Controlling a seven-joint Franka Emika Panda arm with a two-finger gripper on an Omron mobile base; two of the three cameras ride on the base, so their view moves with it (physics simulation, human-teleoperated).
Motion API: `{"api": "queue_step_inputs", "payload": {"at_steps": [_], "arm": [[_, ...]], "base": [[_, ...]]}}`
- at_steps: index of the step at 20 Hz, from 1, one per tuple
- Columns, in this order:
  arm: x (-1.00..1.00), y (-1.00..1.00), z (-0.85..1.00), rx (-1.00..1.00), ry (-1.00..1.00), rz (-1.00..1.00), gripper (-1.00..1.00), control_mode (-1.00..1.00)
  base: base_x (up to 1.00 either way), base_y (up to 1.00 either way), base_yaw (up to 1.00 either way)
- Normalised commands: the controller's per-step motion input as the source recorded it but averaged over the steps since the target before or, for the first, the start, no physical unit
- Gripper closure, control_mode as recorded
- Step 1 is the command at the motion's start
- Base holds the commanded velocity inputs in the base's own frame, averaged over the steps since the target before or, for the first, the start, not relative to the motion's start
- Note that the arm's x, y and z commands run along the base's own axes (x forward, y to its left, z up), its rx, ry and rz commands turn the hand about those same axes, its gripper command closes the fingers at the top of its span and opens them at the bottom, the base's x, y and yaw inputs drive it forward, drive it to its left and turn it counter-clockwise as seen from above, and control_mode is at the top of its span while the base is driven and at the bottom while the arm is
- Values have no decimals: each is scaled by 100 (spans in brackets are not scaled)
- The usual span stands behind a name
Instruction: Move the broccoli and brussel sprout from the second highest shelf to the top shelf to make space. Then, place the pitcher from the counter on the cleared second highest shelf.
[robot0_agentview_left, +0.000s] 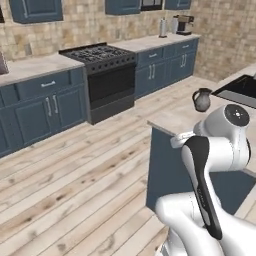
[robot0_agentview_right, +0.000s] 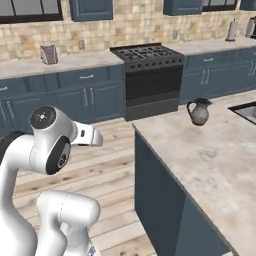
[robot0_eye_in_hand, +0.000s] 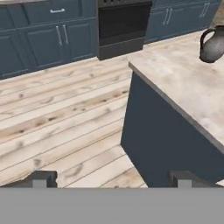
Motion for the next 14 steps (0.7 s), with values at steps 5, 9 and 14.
{"api": "queue_step_inputs", "payload": {"at_steps": [5, 9, 14], "arm": [[0, 0, 0, 0, 0, 0, -100, 100], [0, 0, 0, 0, 0, 0, -100, 100], [0, 0, 0, 0, 0, 0, -100, 100]], "base": [[47, 63, -44], [25, 81, -41], [41, 70, -43]]}}
